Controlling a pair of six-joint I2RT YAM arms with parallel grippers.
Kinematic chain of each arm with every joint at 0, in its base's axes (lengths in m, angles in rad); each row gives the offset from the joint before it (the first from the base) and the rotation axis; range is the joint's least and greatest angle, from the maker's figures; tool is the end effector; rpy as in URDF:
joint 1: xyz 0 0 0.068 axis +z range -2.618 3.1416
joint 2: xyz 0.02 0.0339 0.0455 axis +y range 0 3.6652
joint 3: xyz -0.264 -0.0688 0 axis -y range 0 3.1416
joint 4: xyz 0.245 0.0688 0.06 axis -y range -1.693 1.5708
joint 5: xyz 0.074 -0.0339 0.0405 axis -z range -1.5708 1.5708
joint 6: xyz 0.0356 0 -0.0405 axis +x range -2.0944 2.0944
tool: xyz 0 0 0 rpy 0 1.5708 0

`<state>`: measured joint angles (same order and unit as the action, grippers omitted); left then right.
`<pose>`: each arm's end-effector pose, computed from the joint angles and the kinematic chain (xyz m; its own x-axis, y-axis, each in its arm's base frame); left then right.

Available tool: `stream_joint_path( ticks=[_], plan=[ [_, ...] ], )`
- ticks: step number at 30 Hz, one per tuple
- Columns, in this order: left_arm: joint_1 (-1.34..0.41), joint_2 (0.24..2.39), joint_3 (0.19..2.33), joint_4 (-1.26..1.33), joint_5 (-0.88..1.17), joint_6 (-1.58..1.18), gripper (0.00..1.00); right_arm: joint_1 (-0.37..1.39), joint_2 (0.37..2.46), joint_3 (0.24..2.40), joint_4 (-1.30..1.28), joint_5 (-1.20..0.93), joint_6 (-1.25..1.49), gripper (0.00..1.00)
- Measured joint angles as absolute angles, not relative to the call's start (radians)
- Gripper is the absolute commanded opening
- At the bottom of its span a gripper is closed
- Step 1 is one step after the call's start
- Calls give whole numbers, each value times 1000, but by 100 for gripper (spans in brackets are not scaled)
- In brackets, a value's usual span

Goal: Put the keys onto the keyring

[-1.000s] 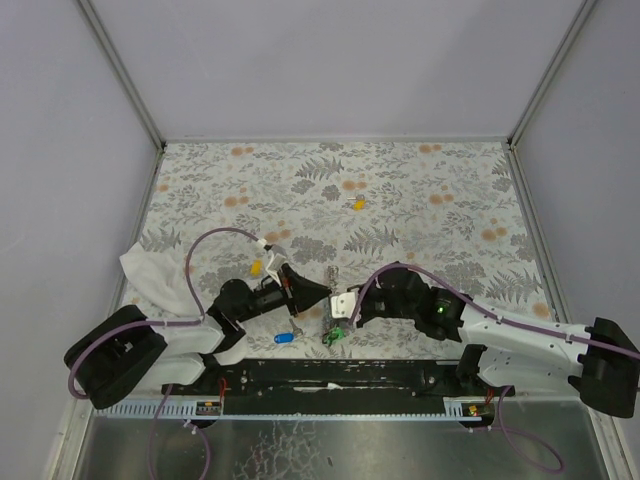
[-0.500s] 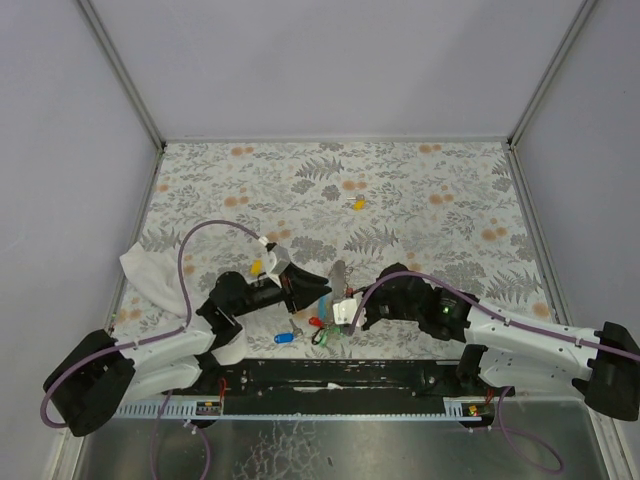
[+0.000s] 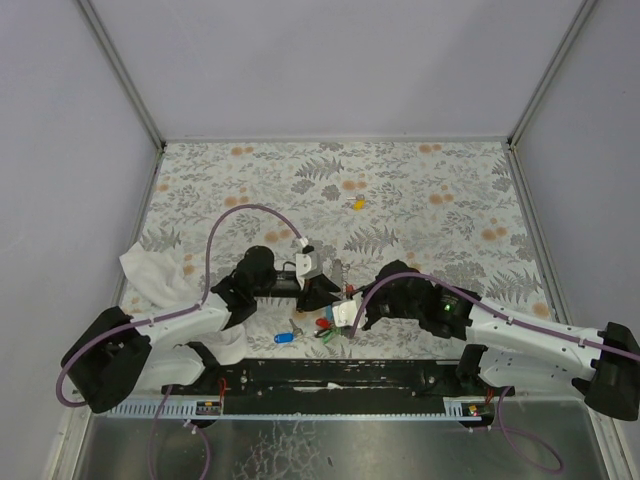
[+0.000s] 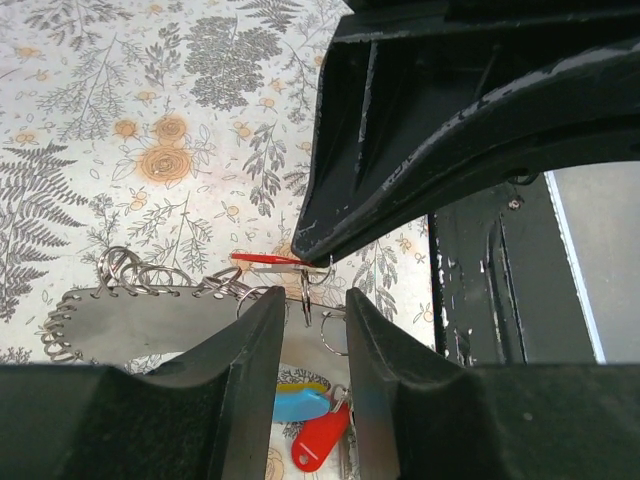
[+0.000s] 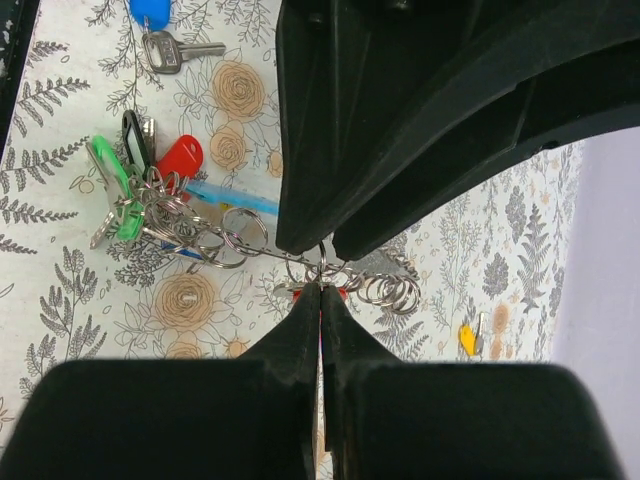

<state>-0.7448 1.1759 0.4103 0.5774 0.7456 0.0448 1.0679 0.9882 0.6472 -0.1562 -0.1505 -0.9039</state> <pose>0.1564 -0.1771 0.2119 -0.0932 0.1307 -0.9870 0.9931 0.0827 -0.0828 0.1022 0.1968 0.2565 0.5884 -0.5422 -0.5998 -0.7558 -0.1050 -0.6464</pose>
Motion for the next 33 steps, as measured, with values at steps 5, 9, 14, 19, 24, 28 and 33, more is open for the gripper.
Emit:
stream_joint_path(
  ticks=[5, 9, 14, 19, 24, 28, 33],
  plan=[
    [-744, 1215, 438, 533, 797, 105, 24, 1068, 988, 652, -169, -158, -911, 0],
    [-744, 1239, 449, 504, 821, 131, 17, 1068, 988, 652, -176, -160, -914, 0],
    [-744, 1245, 449, 497, 823, 134, 0, 1068, 988, 652, -176, -169, -914, 0],
    [-743, 1241, 443, 513, 802, 97, 0, 1068, 988, 652, -177, -173, -913, 0],
    [-744, 1217, 387, 620, 734, -21, 0, 1068, 979, 652, -174, -174, -903, 0],
    [-745, 1199, 323, 760, 657, -147, 0, 1068, 968, 651, -158, -173, -881, 0],
    [-746, 1204, 260, 912, 565, -314, 0, 1068, 956, 625, -105, -165, -855, 0]
  ],
)
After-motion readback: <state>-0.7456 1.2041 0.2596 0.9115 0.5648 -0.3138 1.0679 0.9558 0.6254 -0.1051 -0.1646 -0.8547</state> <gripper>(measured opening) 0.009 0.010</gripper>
